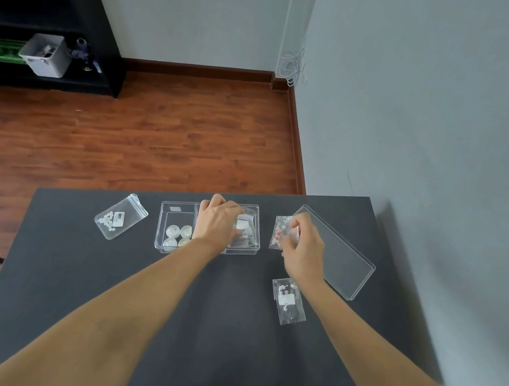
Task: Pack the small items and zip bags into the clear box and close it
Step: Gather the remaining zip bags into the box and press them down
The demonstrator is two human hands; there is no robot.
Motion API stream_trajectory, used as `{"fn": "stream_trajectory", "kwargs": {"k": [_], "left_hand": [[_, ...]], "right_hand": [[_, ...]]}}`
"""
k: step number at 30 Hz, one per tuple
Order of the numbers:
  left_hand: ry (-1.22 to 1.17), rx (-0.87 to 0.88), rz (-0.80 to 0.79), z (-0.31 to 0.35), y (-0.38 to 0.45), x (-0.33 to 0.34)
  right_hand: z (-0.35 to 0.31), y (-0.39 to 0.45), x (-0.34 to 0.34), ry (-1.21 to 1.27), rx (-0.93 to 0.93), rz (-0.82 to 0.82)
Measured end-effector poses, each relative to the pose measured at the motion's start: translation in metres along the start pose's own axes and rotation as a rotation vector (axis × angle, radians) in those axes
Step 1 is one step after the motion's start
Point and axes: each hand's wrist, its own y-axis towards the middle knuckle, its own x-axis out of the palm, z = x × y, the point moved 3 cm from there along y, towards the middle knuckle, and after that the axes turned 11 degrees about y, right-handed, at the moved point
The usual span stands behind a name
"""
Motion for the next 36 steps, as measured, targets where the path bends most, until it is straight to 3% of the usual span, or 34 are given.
{"fn": "stream_trajectory", "kwargs": {"k": [8, 17, 24, 28, 31, 36], "left_hand": [[0.23, -0.034, 0.048, 0.008, 0.001, 0.004], [-0.114, -0.118, 0.213, -0.033, -0.032, 0.0], [-0.043, -0.33, -0.118, -0.071, -0.065, 0.02], [-0.025, -0.343, -0.198, -0.071, -0.064, 0.023], [-0.028, -0.346, -0.245, -0.072, -0.063, 0.024], [-0.048, -0.355, -0.295, -0.072, -0.061, 0.025]], "right_hand": [[-0.001, -0.003, 0.003, 0.013, -0.029, -0.014], [-0.021, 0.0, 0.022, 0.059, -0.021, -0.097], [-0.035, 0.006, 0.056, -0.025, -0.053, -0.166], [-0.029, 0.015, 0.075, -0.111, 0.005, -0.203], [-0.026, 0.014, 0.082, -0.287, -0.083, -0.28], [-0.021, 0.013, 0.07, -0.557, -0.243, -0.122]]}}
